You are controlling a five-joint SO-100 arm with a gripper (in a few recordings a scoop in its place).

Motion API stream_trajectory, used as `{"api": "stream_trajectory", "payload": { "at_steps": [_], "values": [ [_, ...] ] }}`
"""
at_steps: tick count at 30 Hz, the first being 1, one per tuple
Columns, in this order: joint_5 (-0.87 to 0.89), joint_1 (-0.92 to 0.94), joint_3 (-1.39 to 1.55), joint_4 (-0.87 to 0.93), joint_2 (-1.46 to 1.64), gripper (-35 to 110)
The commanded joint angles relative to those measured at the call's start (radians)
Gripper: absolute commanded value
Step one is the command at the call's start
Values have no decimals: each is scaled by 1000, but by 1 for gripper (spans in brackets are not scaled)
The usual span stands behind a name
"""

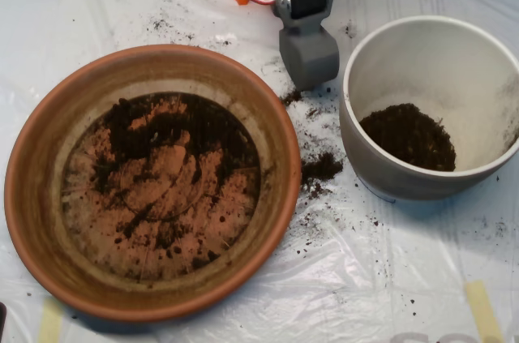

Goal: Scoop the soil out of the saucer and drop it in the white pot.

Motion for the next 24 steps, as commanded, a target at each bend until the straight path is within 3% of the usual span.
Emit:
{"api": "stream_trajectory", "payload": {
  "at_steps": [1, 24],
  "values": [
    [-31, -28, -15, -12, 77, 0],
    [-12, -9, -15, -12, 77, 0]
  ]
}}
